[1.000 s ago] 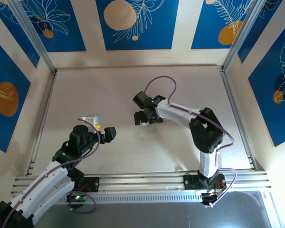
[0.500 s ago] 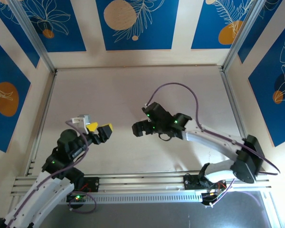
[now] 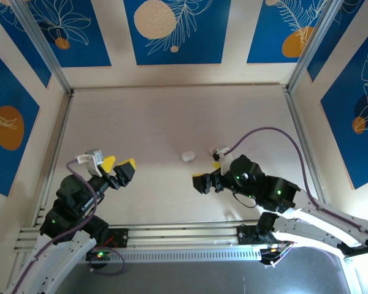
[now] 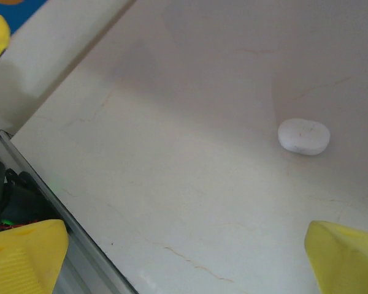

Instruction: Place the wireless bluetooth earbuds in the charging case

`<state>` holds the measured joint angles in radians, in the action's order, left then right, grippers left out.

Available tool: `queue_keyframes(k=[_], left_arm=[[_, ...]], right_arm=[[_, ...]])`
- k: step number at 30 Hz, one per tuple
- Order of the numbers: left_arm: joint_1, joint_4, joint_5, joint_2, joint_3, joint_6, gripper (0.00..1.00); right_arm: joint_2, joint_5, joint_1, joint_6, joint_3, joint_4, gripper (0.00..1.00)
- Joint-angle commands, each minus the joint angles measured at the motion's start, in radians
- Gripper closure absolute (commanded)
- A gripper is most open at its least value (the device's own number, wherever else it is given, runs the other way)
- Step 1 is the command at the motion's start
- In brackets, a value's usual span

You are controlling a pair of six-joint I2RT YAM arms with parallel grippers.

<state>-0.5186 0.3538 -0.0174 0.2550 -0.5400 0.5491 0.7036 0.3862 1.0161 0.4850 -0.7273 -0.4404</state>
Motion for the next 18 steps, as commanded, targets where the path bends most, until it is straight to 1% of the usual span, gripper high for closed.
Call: queue_keyframes(k=[1, 3, 6, 8, 11, 14, 18], left_arm=[[-0.008, 0.049, -0.120, 0.066, -0.043, -0.064, 0.00], [-0.007, 0.057, -0.187, 0.146, -0.056, -0.083, 0.00], [-0.005, -0.003, -0.217, 0.283, -0.068, -0.121, 0.00], [0.003, -0.039, -0.253, 0.376, -0.089, -0.136, 0.00], [0.031, -0.105, -0.279, 0.485, -0.112, -0.170, 0.00], [0.088, -0.164, -0.271, 0.551, -0.124, -0.222, 0.00], [0.221, -0.226, -0.182, 0.586, -0.107, -0.259, 0.00]], right_arm=[[-0.047, 0.081, -0.035, -0.058, 0.030, -0.024, 0.01], [-0.067, 0.066, -0.098, -0.080, 0.038, -0.036, 0.01], [-0.095, 0.024, -0.225, -0.104, 0.060, -0.020, 0.01], [-0.106, -0.025, -0.315, -0.121, 0.073, 0.000, 0.01], [-0.108, -0.088, -0.463, -0.123, 0.086, 0.022, 0.01], [-0.110, -0.172, -0.627, -0.129, 0.098, 0.036, 0.01], [-0.151, -0.240, -0.868, -0.123, 0.140, 0.074, 0.01]])
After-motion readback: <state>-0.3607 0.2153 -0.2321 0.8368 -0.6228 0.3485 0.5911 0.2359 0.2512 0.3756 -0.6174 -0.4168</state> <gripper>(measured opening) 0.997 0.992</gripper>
